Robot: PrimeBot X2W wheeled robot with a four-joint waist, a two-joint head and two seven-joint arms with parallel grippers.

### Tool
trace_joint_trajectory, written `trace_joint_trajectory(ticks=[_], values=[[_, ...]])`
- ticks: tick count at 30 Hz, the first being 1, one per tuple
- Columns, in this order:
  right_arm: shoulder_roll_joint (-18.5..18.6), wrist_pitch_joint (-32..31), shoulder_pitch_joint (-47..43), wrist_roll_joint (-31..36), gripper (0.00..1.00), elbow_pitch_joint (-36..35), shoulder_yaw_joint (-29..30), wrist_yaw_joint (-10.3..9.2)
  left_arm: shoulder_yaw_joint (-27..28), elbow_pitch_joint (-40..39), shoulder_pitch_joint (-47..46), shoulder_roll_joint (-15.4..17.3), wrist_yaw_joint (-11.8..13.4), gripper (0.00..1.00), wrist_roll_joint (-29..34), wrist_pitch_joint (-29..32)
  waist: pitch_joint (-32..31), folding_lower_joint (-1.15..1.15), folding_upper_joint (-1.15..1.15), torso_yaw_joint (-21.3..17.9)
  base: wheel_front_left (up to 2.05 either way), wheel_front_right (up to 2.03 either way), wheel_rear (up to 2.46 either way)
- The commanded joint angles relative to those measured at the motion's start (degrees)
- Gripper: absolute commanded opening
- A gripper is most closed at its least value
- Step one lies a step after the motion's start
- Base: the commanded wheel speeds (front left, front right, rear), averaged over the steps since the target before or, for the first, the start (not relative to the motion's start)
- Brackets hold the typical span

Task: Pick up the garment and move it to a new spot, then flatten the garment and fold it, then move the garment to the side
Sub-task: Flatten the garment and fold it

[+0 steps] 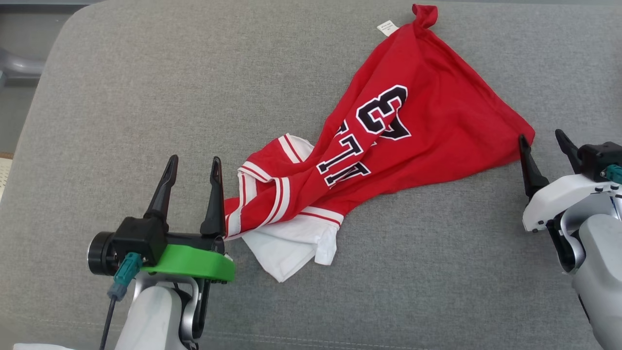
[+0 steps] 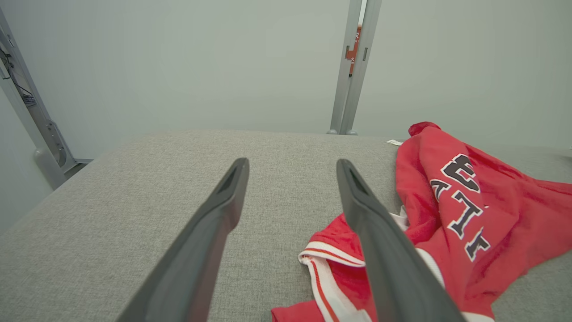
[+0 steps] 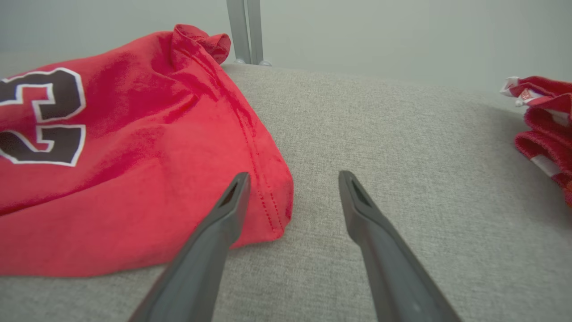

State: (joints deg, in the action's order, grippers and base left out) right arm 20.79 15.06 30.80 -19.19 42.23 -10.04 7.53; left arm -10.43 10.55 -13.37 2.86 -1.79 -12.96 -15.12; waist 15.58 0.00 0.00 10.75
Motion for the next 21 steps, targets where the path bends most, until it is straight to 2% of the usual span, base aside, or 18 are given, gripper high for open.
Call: trace_joint_trajectory(ticks=[1,9,10,11,12,21], values=[[-0.19,0.13,-0.21,-0.54,1.0,0.37,-0.42,-0.1,-0.11,-0.19,0.35,0.09,-0.11,1.0,0.38,-0.01,0.44,0.0,0.0,0.45,0.0,0.0,0.0],[-1.34,0.12,1.81,-1.55,1.0,7.56,-2.56,-0.1,-1.86,-0.1,-0.48,0.09,0.37,1.0,-0.49,-0.01,1.36,0.0,0.0,2.4,0.0,0.0,0.0],[-1.47,0.11,1.93,-1.77,0.4,8.05,-2.78,-0.1,-1.95,-0.11,-0.46,0.09,0.47,1.0,-0.56,-0.01,1.39,0.0,0.0,2.51,0.0,0.0,0.0],[-1.61,0.0,2.09,-1.98,0.05,8.36,-3.01,-0.1,-2.04,-0.12,-0.43,0.09,0.58,1.0,-0.66,-0.01,1.41,0.0,0.0,2.61,0.0,0.0,0.0],[-1.84,0.0,2.14,-2.24,0.0,8.4,-3.22,-0.1,-2.08,-0.11,-0.38,0.09,0.68,1.0,-0.69,-0.01,1.4,0.0,0.0,2.66,0.0,0.0,0.0],[-2.71,0.07,-1.09,-3.95,0.0,2.03,-1.31,-0.1,-1.34,0.47,1.26,0.09,0.77,1.0,0.02,-0.01,-1.17,0.0,0.0,0.7,0.0,0.0,0.0]])
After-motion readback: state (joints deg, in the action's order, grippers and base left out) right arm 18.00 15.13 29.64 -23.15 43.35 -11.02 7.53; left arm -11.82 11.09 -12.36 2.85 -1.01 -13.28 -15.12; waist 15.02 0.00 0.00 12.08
